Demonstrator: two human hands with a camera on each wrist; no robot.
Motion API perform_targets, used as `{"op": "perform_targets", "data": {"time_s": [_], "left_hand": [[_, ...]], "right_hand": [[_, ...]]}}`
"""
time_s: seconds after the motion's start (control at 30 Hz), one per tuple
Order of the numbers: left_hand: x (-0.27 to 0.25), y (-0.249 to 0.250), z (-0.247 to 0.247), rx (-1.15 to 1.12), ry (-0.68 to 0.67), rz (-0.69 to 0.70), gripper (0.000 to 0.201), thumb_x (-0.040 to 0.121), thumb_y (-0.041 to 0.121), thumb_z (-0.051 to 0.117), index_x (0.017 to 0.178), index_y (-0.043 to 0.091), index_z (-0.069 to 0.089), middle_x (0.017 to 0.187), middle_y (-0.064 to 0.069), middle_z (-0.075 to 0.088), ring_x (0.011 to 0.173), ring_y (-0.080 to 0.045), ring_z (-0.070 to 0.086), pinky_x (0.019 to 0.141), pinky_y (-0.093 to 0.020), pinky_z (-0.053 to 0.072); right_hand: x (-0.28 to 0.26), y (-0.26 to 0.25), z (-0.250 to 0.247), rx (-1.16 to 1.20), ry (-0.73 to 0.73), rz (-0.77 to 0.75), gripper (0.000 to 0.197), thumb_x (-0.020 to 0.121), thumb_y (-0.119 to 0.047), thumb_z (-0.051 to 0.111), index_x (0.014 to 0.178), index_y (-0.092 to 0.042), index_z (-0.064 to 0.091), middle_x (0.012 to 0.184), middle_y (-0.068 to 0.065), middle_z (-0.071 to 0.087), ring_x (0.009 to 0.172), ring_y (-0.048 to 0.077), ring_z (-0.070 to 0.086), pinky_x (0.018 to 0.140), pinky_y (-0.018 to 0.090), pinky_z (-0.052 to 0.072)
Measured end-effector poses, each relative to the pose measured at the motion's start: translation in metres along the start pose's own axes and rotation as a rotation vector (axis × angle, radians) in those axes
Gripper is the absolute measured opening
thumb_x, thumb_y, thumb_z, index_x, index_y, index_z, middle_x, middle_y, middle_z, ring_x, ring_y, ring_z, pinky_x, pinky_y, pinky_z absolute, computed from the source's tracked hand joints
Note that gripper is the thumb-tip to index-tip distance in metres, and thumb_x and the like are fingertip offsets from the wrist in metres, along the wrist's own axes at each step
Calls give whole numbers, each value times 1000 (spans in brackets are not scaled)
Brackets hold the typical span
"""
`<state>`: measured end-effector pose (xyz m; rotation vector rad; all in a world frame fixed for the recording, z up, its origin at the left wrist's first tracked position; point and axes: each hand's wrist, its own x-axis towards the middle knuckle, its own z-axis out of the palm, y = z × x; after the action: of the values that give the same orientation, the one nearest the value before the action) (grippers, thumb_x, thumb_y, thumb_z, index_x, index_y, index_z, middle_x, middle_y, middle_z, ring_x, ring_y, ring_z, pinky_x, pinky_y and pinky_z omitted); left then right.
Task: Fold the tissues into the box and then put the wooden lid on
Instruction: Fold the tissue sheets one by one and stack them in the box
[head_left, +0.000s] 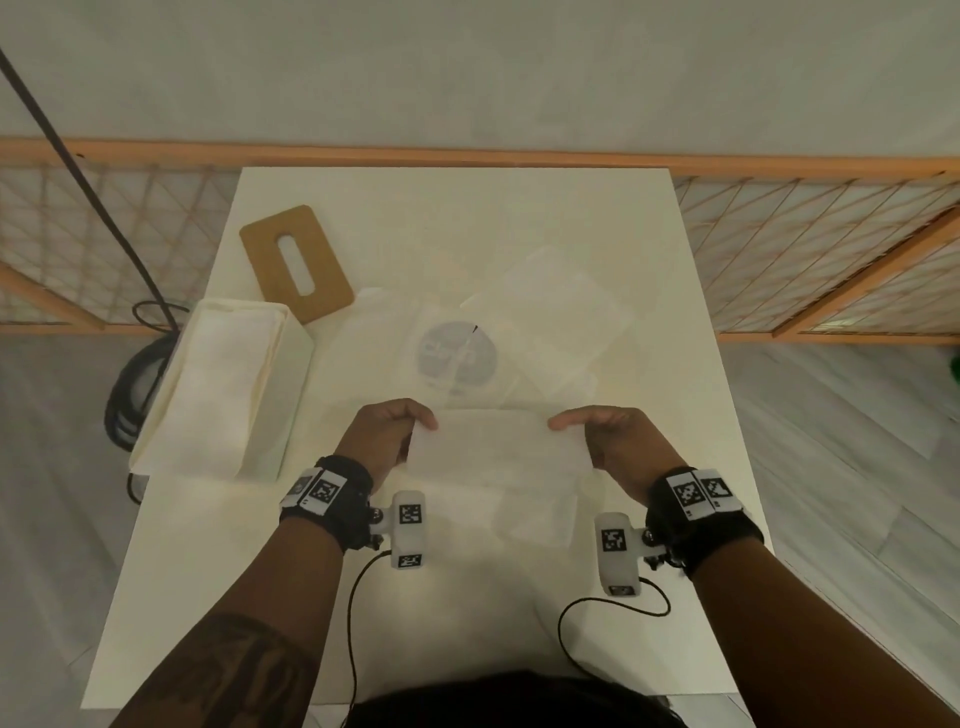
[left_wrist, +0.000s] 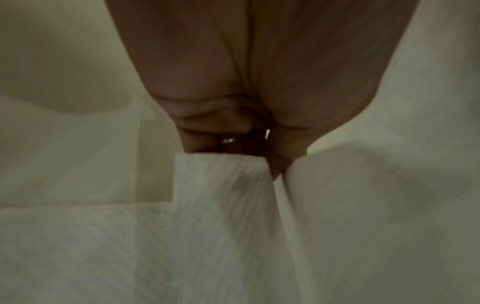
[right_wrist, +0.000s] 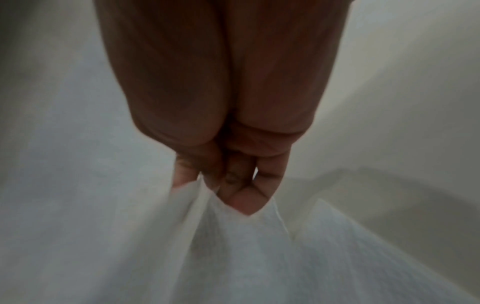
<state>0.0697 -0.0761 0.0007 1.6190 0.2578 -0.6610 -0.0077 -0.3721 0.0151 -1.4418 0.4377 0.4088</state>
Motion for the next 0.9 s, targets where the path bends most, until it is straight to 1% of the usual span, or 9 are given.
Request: {"op": "perform_targets", "data": {"time_s": [0.1, 0.17, 0.23, 0.3, 0.4, 0.6, 0.7, 0.8, 0.9], "left_hand": [[4, -5, -1, -23, -22, -33, 42, 93, -9, 46, 70, 13, 74, 78, -9, 70, 68, -24, 56, 59, -26, 44], [7, -9, -2, -79, -28, -87, 41, 92, -6, 43, 75, 12, 75, 94, -14, 71, 81, -29, 59, 69, -33, 47], [7, -11, 0, -104, -37, -130, 34, 93, 1, 43, 83, 10, 74, 98, -13, 70, 83, -30, 59, 69, -33, 48], [8, -13, 2, 83, -23, -68, 20, 95, 9, 56, 86, 14, 73, 91, -5, 70, 76, -23, 59, 64, -28, 46], [13, -21, 2, 504, -22, 102, 20, 87, 6, 72, 85, 26, 72, 88, 5, 68, 70, -11, 57, 67, -25, 43], [5, -26, 10, 688, -43, 148, 24, 85, 5, 68, 84, 29, 70, 70, 16, 61, 61, -8, 53, 62, -23, 40], [3, -35, 13, 762, -76, 163, 27, 86, 7, 68, 82, 34, 67, 78, 6, 63, 66, -13, 55, 63, -21, 42], [-1, -41, 16, 783, -87, 199, 29, 86, 8, 68, 80, 36, 65, 97, 8, 63, 87, -11, 60, 80, -21, 47], [-6, -48, 20, 823, -74, 255, 27, 84, 6, 70, 79, 33, 65, 103, 12, 55, 96, -7, 59, 88, -26, 49]], "right_hand": [[-5, 13, 3, 72, 99, 45, 38, 96, 14, 40, 102, 0, 74, 111, 20, 75, 96, 36, 71, 82, 37, 61], [-8, 24, 5, 152, 128, 108, 41, 92, 13, 38, 101, 0, 76, 118, 24, 70, 101, 36, 68, 93, 44, 57], [-11, 32, 7, 218, 138, 176, 43, 86, 7, 39, 104, 1, 77, 125, 25, 66, 111, 41, 65, 102, 49, 51], [-14, 36, 11, 202, 145, 206, 35, 92, -1, 45, 106, 0, 77, 122, 17, 71, 108, 37, 68, 98, 46, 54], [-17, 45, 17, -30, 178, 144, 15, 95, -6, 67, 103, -9, 78, 113, 11, 75, 96, 26, 73, 83, 36, 62], [-18, 59, 10, -441, 214, 85, 20, 86, -7, 77, 94, -25, 79, 103, 4, 71, 80, 19, 72, 63, 17, 54], [-18, 61, 11, -613, 183, 136, 19, 85, -12, 78, 88, -30, 76, 97, -1, 72, 66, 11, 66, 63, 14, 50], [-14, 51, 14, -845, 247, 190, 9, 89, -29, 71, 80, -28, 71, 86, -5, 72, 76, 15, 65, 76, 26, 55], [6, 25, 18, -961, 442, 201, 23, 96, -46, 60, 93, -24, 65, 101, 3, 69, 91, 25, 63, 80, 32, 49]]}}
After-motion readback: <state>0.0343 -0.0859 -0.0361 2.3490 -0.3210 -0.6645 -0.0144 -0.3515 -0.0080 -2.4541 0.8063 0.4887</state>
